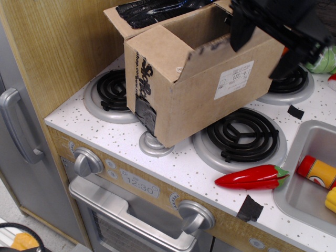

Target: Close small4fbox flaps

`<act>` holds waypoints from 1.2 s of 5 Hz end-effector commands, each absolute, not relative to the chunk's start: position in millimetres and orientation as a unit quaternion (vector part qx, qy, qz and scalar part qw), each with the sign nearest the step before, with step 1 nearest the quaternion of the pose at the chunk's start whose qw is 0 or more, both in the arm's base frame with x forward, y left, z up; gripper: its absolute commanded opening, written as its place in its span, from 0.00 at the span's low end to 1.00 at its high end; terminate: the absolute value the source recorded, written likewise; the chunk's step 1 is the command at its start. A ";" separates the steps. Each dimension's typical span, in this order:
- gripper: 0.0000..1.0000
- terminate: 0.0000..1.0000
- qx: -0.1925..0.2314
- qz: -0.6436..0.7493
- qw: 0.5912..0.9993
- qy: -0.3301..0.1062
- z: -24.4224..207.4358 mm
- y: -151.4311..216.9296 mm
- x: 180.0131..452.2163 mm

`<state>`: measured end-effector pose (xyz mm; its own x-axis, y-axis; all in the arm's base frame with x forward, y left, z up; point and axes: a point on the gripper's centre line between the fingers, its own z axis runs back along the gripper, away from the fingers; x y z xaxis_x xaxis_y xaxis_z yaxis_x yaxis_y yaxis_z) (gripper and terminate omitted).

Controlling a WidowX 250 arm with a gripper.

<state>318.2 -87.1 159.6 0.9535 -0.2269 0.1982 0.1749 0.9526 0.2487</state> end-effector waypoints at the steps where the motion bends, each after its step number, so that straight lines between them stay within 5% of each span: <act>1: 1.00 0.00 0.105 -0.116 0.980 -0.122 171.7 -62.9 336.5; 4: 1.00 0.00 0.046 -0.136 0.983 -0.116 142.8 -25.7 344.7; 6: 1.00 0.00 0.041 -0.136 0.984 -0.108 144.5 -21.7 346.8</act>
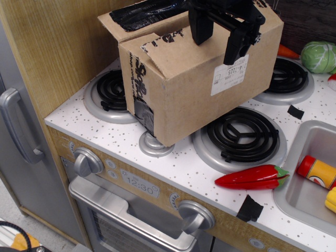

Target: Close small4fbox flaps

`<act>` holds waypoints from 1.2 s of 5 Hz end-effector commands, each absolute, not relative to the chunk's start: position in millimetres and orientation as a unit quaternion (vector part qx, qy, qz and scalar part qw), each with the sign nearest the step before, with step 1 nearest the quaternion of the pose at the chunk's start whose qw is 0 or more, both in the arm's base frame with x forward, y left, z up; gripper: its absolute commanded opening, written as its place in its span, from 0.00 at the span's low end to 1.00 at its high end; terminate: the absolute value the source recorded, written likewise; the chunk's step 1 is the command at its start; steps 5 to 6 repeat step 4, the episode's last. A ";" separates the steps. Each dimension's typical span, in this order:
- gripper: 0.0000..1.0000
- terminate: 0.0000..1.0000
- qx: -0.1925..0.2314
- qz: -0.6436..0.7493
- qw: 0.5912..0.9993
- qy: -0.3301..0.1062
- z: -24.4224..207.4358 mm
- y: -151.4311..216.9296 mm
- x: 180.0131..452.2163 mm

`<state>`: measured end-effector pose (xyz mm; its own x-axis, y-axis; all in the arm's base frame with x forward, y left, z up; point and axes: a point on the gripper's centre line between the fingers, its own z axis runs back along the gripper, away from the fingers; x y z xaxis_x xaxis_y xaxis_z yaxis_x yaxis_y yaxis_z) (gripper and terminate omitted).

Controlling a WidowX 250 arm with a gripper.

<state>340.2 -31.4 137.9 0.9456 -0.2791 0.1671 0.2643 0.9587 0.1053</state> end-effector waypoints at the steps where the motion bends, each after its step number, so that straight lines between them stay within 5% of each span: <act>1: 1.00 0.00 0.021 -0.132 0.985 -0.112 131.7 -16.4 344.7; 3: 1.00 0.00 -0.017 -0.121 0.985 -0.125 108.1 -16.2 342.7; 4: 1.00 1.00 -0.043 -0.115 0.986 -0.115 102.9 -20.1 341.9; 6: 1.00 1.00 -0.043 -0.115 0.986 -0.115 102.9 -20.1 341.9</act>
